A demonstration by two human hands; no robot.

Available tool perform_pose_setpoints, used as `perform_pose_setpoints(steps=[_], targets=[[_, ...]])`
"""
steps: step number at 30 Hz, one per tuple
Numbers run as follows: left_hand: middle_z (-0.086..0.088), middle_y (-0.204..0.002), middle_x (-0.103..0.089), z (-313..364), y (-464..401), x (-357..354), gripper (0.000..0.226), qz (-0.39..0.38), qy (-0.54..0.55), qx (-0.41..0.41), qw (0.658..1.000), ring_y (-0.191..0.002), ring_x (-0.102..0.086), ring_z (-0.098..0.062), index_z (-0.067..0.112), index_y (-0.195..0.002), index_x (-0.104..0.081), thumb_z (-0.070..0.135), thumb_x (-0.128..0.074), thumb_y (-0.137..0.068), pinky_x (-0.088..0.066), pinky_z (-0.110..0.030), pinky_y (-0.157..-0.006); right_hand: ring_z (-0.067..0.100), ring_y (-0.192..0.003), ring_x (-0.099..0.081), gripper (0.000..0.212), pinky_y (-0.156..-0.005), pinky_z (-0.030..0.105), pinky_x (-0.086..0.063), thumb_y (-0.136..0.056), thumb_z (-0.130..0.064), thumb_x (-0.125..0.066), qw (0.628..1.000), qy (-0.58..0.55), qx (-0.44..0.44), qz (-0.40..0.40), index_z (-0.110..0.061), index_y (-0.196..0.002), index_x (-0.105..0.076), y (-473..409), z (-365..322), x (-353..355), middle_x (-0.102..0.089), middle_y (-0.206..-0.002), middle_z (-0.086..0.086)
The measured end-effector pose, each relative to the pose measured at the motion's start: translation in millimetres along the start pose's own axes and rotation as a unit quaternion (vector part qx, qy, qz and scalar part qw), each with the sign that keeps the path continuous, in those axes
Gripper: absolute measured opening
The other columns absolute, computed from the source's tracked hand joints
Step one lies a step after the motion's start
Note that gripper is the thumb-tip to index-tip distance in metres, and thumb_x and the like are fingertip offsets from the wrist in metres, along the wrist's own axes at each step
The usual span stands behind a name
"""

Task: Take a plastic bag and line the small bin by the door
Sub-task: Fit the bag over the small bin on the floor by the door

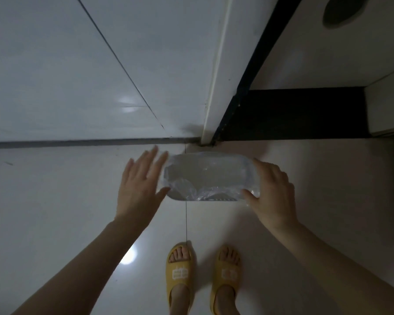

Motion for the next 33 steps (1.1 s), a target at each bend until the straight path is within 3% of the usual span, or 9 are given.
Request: perform_pose_setpoints(steps=[2, 4, 6, 9, 19, 21, 26, 31, 33], targets=[[-0.014, -0.15, -0.033, 21, -9, -9, 0.08, -0.031, -0.059, -0.106, 0.992, -0.137, -0.032, -0.033, 0.014, -0.141, -0.034, 0.028, -0.074, -0.074, -0.019, -0.051, -0.111, 0.032, -0.127, -0.042, 0.071, -0.096, 0.046, -0.041, -0.077, -0.032, -0.07, 0.998, 0.036, 0.057, -0.002, -0.016, -0.138, -0.036, -8, -17, -3, -0.044, -0.142, 0.012], [-0.012, -0.155, -0.019, 26, -19, -28, 0.078, -0.094, -0.133, -0.129, 0.978, -0.142, -0.021, -0.031, 0.015, -0.145, -0.022, 0.034, -0.064, -0.082, -0.008, -0.05, -0.113, 0.029, -0.137, -0.028, 0.075, -0.106, 0.046, -0.031, -0.081, -0.039, -0.063, 0.992, 0.082, 0.088, -0.049, -0.018, -0.143, -0.025, -16, -27, -19, -0.028, -0.152, 0.009], [-0.009, -0.158, 0.004, 16, -28, -48, 0.075, -0.151, -0.198, -0.102, 0.963, -0.145, 0.001, -0.028, 0.02, -0.147, 0.002, 0.044, -0.043, -0.092, 0.012, -0.047, -0.111, 0.025, -0.143, -0.014, 0.081, -0.113, 0.048, -0.018, -0.084, -0.046, -0.056, 0.982, 0.132, 0.09, -0.099, -0.018, -0.146, -0.011, -24, -24, -39, -0.011, -0.158, 0.006], [-0.009, -0.158, 0.012, -5, -33, -66, 0.072, -0.178, -0.272, -0.051, 0.944, -0.144, 0.012, -0.028, 0.021, -0.144, 0.016, 0.05, -0.026, -0.094, 0.019, -0.051, -0.107, 0.023, -0.145, -0.003, 0.091, -0.115, 0.052, -0.008, -0.083, -0.052, -0.053, 0.968, 0.182, 0.07, -0.156, -0.016, -0.146, 0.002, -30, -9, -64, 0.004, -0.159, 0.004], [-0.014, -0.156, 0.018, -42, -9, -98, 0.088, -0.228, -0.323, 0.025, 0.918, -0.144, 0.013, -0.033, 0.022, -0.134, 0.037, 0.055, -0.032, -0.091, 0.019, -0.055, -0.106, 0.021, -0.145, 0.01, 0.109, -0.114, 0.056, 0.0, -0.076, -0.052, -0.063, 0.967, 0.182, 0.049, -0.169, -0.017, -0.144, 0.015, -34, 26, -92, 0.018, -0.157, 0.003], [-0.011, -0.157, 0.015, -41, -3, -93, 0.082, -0.217, -0.26, 0.061, 0.939, -0.145, 0.01, -0.031, 0.025, -0.137, 0.031, 0.056, -0.029, -0.091, 0.017, -0.053, -0.108, 0.022, -0.145, 0.005, 0.11, -0.114, 0.055, -0.001, -0.072, -0.056, -0.064, 0.974, 0.149, 0.068, -0.158, -0.02, -0.145, 0.01, -32, 20, -83, 0.012, -0.158, 0.003], [-0.013, -0.154, -0.027, -26, -20, -53, 0.061, -0.049, -0.044, 0.019, 0.998, -0.141, -0.025, -0.033, 0.02, -0.142, -0.034, 0.033, -0.057, -0.087, -0.009, -0.052, -0.113, 0.034, -0.127, -0.044, 0.07, -0.099, 0.046, -0.038, -0.078, -0.032, -0.07, 0.994, 0.042, 0.102, 0.018, -0.009, -0.137, -0.04, -49, 9, -36, -0.047, -0.141, 0.015], [-0.007, -0.147, -0.041, -28, -70, -64, 0.054, -0.052, -0.036, 0.026, 0.998, -0.139, -0.031, -0.026, 0.018, -0.138, -0.039, 0.041, -0.049, -0.09, -0.015, -0.043, -0.114, 0.036, -0.111, -0.053, 0.048, -0.089, 0.042, -0.043, -0.083, -0.029, -0.065, 0.997, 0.042, 0.059, 0.011, -0.011, -0.125, -0.054, -86, 15, -46, -0.065, -0.117, 0.016], [-0.009, -0.134, -0.056, -36, -82, -74, 0.045, -0.066, -0.044, 0.042, 0.996, -0.131, -0.042, -0.027, 0.018, -0.127, -0.052, 0.042, -0.051, -0.089, -0.02, -0.042, -0.112, 0.035, -0.104, -0.056, 0.035, -0.081, 0.039, -0.045, -0.083, -0.027, -0.064, 0.998, 0.049, 0.048, 0.002, -0.011, -0.114, -0.062, -93, 20, -57, -0.067, -0.109, 0.016]])
Point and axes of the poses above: each hand's wrist, its own y-axis away from the middle knuckle, its own x-axis out of the back of the hand, z = x × y, the point moved 7 cm from there along -y, towards the middle knuckle
